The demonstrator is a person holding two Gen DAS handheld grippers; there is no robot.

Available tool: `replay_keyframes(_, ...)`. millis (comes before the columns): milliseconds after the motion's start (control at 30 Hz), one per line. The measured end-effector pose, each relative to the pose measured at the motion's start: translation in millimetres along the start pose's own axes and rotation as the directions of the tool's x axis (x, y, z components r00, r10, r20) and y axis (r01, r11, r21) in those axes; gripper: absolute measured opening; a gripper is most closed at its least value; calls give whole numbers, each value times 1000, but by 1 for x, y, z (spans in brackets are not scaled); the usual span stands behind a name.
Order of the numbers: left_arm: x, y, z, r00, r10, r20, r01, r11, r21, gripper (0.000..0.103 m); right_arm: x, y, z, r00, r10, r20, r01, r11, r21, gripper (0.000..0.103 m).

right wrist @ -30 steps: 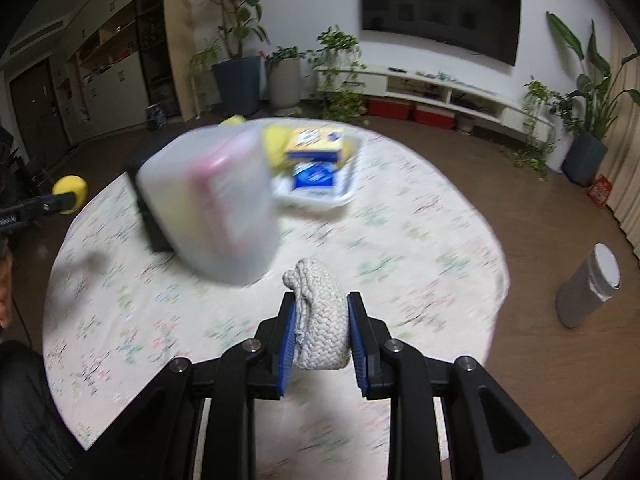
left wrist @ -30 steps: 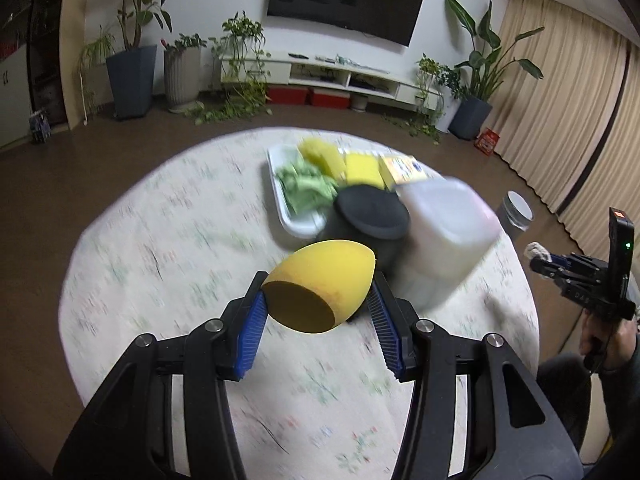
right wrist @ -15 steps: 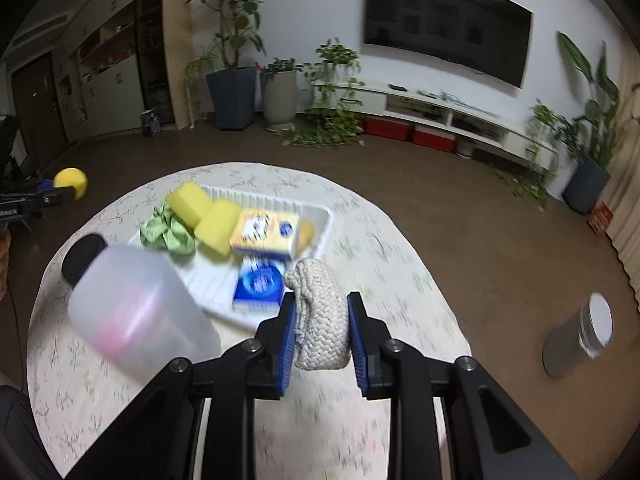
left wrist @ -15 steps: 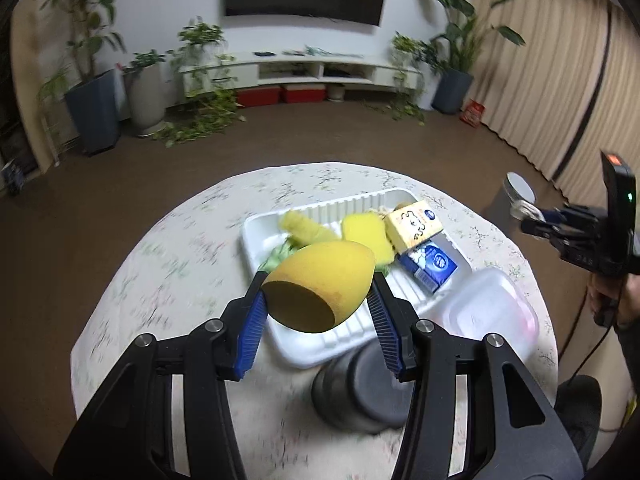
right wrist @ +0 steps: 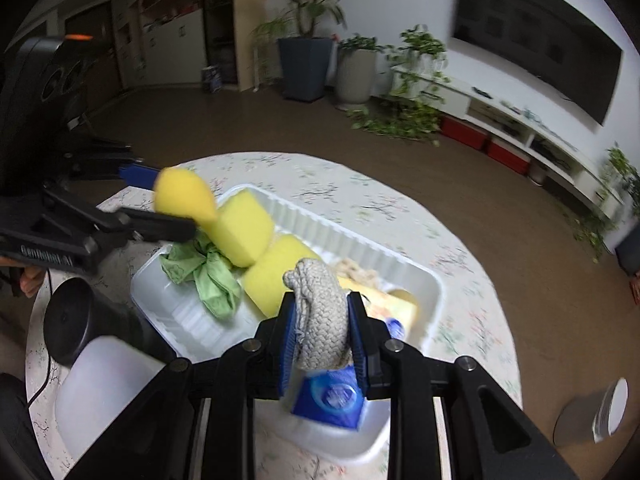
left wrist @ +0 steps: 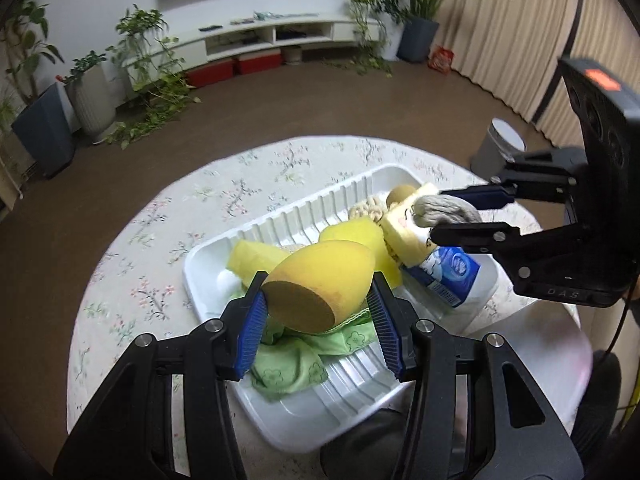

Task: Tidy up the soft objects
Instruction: 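Lower both items into the tray and open both tools to release them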

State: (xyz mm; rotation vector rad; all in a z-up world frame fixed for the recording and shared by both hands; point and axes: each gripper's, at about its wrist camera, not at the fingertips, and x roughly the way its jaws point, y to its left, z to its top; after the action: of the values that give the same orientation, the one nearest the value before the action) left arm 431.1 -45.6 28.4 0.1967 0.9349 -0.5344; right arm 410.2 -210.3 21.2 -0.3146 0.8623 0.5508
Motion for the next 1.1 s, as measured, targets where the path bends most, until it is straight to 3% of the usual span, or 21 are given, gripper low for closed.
replay_keyframes(167,14,0,-4,999,-20,-30,21,1000,21,47,19,6,6,999,42,-21,-43,998,-36,27)
replay_keyframes(533,30,-9,-9,996,-15,-86,22,997,74,47,41,12,10,996,43,-72,-49,995,-87,27)
replay_keyframes(933,38,-4,-6,993,-34,-111,39,998,47,51,51,10,10,991,67,-113,-78,992,-98,28)
replay_keyframes(1100,39,-3,-7,993,-33,-115,39,998,50,52,53,9,12,991,75,-114,-86,992,-93,33)
